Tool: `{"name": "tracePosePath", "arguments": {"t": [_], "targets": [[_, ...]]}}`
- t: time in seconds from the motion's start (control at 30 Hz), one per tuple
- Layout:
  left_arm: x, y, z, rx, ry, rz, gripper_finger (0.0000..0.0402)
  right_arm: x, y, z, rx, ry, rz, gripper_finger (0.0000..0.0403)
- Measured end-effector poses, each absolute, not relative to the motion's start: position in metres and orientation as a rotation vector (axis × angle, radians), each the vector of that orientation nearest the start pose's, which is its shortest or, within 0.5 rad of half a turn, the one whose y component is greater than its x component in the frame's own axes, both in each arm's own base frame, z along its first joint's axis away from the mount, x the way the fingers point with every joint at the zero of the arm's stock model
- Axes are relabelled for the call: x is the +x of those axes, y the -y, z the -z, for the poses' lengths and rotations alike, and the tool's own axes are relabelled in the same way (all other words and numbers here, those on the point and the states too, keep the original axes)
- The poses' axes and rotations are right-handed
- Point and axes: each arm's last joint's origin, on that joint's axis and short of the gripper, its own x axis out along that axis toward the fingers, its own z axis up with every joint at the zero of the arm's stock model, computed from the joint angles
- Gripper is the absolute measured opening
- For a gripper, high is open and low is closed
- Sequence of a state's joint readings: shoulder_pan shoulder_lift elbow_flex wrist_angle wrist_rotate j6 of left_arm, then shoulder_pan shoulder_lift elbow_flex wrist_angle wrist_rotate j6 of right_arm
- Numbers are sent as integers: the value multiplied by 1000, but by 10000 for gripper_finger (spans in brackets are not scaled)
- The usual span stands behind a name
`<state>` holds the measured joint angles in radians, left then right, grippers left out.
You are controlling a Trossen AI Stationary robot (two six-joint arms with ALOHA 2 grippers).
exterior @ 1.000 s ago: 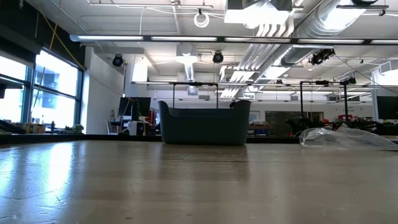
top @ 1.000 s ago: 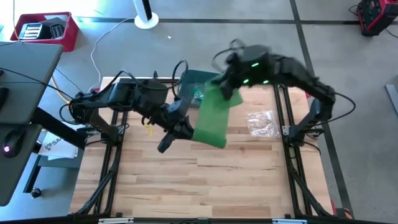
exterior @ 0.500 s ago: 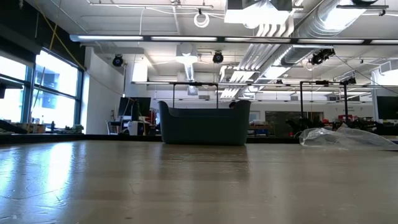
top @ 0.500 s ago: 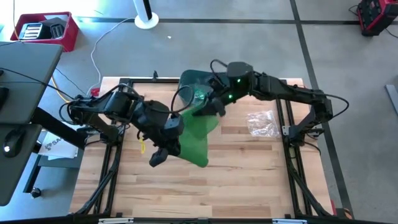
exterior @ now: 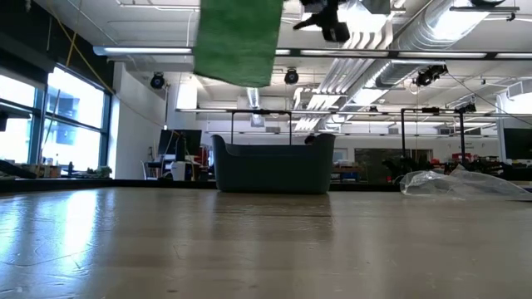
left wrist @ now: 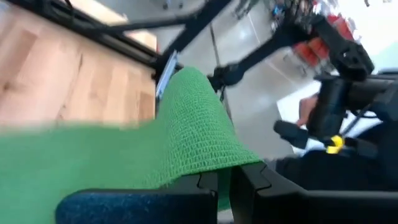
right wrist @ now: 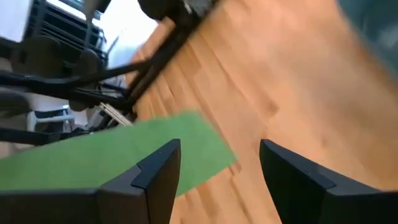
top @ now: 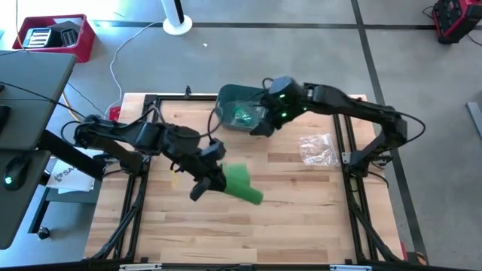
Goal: Roll bandage
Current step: Roll the green bandage
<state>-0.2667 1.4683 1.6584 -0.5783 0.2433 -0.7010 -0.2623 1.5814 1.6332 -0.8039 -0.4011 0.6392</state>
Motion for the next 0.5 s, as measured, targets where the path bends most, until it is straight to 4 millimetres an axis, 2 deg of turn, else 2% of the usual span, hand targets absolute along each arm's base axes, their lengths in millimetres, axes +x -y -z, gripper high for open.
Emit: {"name": "tracePosePath", "arguments": {"t": [0.17,0.27,0.33,0.43,0.5], "targets": [[285,75,-447,-645,-446,261,5,293,58,-419,568,-593,39,211],[273,63,-460,-609,-363,235,5,271,33,-443,374,-497,-39,211],[265,56,-470,-588,-292,227,5,258,15,-456,294,-428,-28,211],[254,48,-486,-531,-161,225,5,252,-8,-468,224,-342,-16,211],[249,44,-497,-492,-64,240,5,259,-24,-469,179,-296,-20,211]]}}
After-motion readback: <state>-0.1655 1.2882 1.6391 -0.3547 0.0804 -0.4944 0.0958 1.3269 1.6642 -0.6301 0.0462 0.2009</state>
